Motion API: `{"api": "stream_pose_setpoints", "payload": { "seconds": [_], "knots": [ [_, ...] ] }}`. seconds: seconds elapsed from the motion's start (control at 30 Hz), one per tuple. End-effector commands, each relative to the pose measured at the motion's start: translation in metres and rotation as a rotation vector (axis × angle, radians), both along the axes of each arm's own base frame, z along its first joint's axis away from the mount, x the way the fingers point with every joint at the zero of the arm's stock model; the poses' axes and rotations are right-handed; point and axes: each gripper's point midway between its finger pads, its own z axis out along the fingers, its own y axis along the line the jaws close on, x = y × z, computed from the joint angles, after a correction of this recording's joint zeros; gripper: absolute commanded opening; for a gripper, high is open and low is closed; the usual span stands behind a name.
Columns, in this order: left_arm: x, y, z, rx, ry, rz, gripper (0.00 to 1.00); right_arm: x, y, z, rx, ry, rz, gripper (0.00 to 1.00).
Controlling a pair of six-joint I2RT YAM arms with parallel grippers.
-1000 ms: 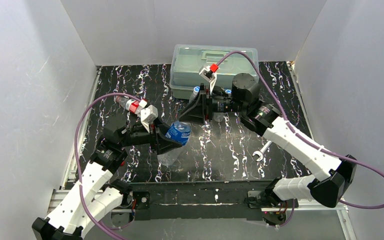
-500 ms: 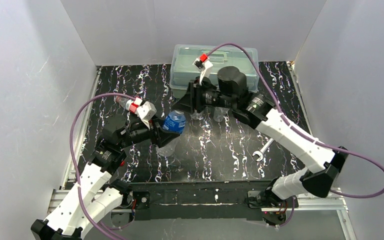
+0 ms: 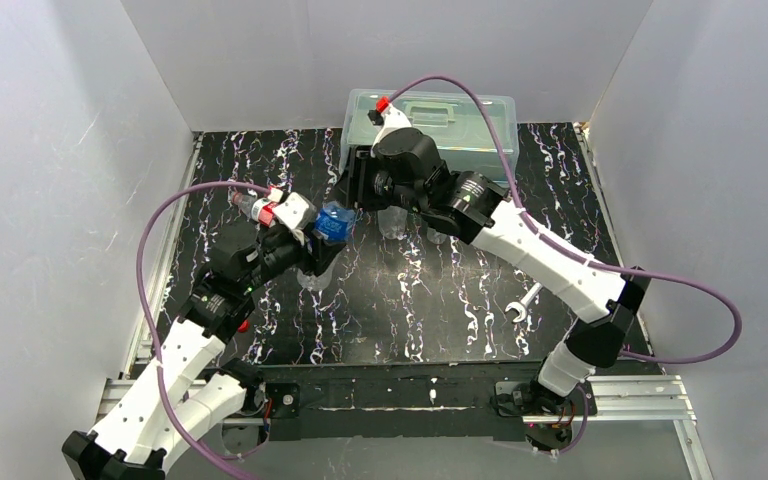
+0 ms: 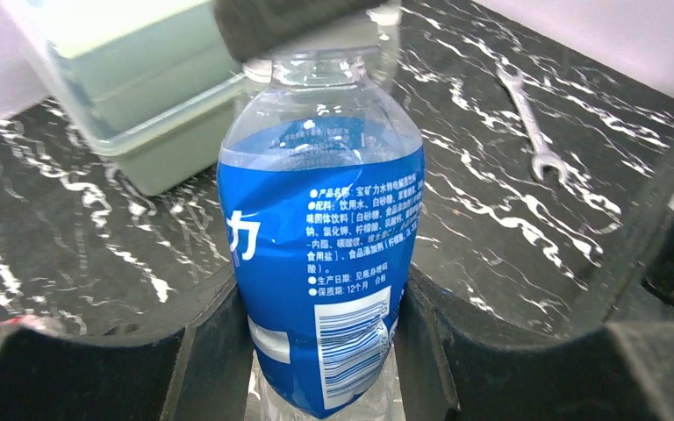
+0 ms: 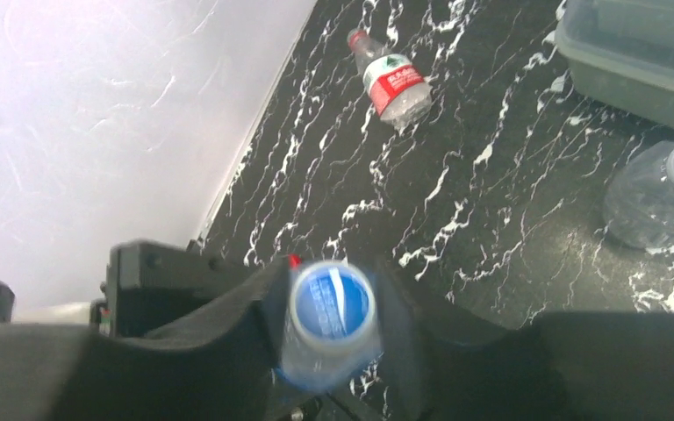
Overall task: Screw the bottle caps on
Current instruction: Screw the bottle cap onto the plastic bottle.
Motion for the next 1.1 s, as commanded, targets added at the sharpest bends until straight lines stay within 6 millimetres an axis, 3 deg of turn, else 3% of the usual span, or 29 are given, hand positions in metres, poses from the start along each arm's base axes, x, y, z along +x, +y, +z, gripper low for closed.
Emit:
{"api": "stream_pose_setpoints", "payload": {
  "seconds": [0.0,0.03,0.07,0.17,0.27,0.4,0.5,0.7,0.9,1.07],
  "knots": [
    [0.014,0.017,0.032,-0.031,-0.122,0.117,0.00,-0.016,-0.012,0.034,0.035,-0.039,0.035,0.70],
    [0.010,0.016,0.024,-0.023,-0.094,0.101,0.00,-0.014,-0.018,0.046,0.057,-0.067,0.050,0.90],
    [0.006,0.014,0.018,-0.019,-0.074,0.080,0.00,-0.012,-0.024,0.058,0.078,-0.094,0.070,0.97],
    [-0.008,0.005,0.008,-0.023,-0.026,-0.001,0.00,-0.008,-0.053,0.088,0.119,-0.198,0.087,0.98],
    [-0.028,-0.010,0.007,-0.046,0.012,-0.141,0.00,-0.011,-0.077,0.099,0.152,-0.274,0.182,0.98],
    [-0.071,-0.034,0.022,-0.153,0.069,-0.424,0.00,-0.044,-0.080,0.089,0.174,-0.328,0.459,0.98],
    [-0.090,-0.041,0.038,-0.217,0.097,-0.557,0.00,-0.070,-0.081,0.079,0.186,-0.337,0.602,0.98],
    [-0.105,-0.043,0.047,-0.239,0.134,-0.640,0.00,-0.094,-0.077,0.076,0.294,-0.334,0.714,0.96],
    [-0.107,-0.044,0.051,-0.248,0.153,-0.660,0.00,-0.101,-0.068,0.076,0.320,-0.353,0.709,0.77],
    [-0.107,-0.045,0.050,-0.249,0.161,-0.660,0.00,-0.105,-0.062,0.070,0.317,-0.348,0.706,0.69]
  ]
}}
